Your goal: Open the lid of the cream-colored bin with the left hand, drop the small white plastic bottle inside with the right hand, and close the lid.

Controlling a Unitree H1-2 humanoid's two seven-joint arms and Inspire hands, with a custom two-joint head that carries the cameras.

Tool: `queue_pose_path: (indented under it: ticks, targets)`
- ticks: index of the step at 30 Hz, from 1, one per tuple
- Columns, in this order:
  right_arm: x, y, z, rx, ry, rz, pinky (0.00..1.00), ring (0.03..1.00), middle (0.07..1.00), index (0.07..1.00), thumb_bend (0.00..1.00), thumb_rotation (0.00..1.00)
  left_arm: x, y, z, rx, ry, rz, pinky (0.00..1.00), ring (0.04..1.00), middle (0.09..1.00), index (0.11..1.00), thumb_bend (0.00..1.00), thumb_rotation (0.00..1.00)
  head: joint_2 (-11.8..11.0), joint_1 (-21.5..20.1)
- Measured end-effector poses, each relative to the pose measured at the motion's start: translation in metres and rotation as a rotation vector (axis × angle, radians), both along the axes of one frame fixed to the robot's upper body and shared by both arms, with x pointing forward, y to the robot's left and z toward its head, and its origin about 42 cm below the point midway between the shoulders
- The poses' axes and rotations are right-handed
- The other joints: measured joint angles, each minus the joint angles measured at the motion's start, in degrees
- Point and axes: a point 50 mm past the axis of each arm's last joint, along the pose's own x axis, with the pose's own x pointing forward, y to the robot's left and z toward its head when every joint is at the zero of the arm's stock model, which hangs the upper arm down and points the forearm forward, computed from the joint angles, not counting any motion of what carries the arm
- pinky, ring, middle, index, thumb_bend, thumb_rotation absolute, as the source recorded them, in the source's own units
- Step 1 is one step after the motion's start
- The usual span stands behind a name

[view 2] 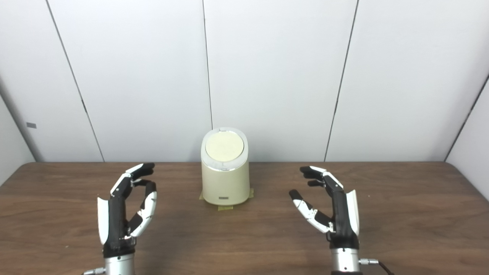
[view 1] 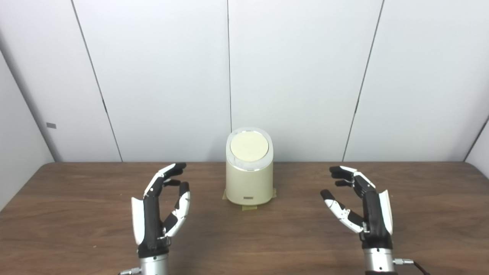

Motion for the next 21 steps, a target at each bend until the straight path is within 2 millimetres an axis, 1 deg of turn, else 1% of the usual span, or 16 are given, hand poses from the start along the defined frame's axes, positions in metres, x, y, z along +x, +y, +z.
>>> queue_pose_path:
  ticks: [4, 7, 13, 17, 20, 21]
  targets:
    - [-0.002, -0.001, 0.0, 0.023, 0.008, 0.016, 0.61, 0.679, 0.682, 0.666, 0.27, 0.39, -0.001, 0.002, 0.0, 0.003, 0.0, -0.005, 0.61, 0.712, 0.731, 0.718, 0.29, 0.39, 0.35, 0.09]
    - [-0.003, -0.002, -0.001, 0.031, 0.017, 0.033, 0.62, 0.686, 0.688, 0.674, 0.25, 0.37, -0.002, 0.005, 0.0, 0.004, 0.001, -0.001, 0.6, 0.703, 0.727, 0.714, 0.28, 0.42, 0.79, 0.09]
    - [-0.009, -0.003, 0.0, 0.032, 0.019, 0.043, 0.62, 0.69, 0.694, 0.68, 0.25, 0.35, -0.004, 0.009, 0.001, 0.007, 0.003, 0.003, 0.59, 0.691, 0.719, 0.706, 0.26, 0.39, 1.49, 0.18]
    - [-0.013, -0.005, -0.001, 0.066, 0.03, 0.052, 0.62, 0.701, 0.71, 0.693, 0.26, 0.35, -0.006, 0.013, 0.001, 0.015, 0.01, 0.004, 0.59, 0.694, 0.72, 0.705, 0.26, 0.36, 2.02, 0.0]
    - [-0.015, -0.006, -0.002, 0.081, 0.036, 0.061, 0.63, 0.705, 0.711, 0.695, 0.26, 0.33, -0.007, 0.014, 0.001, 0.023, 0.02, -0.007, 0.6, 0.698, 0.723, 0.705, 0.28, 0.36, 2.11, -0.09]
    - [-0.015, -0.006, -0.002, 0.084, 0.04, 0.066, 0.63, 0.708, 0.714, 0.697, 0.27, 0.34, -0.008, 0.015, 0.001, 0.022, 0.023, -0.01, 0.6, 0.702, 0.726, 0.707, 0.28, 0.37, 2.2, -0.09]
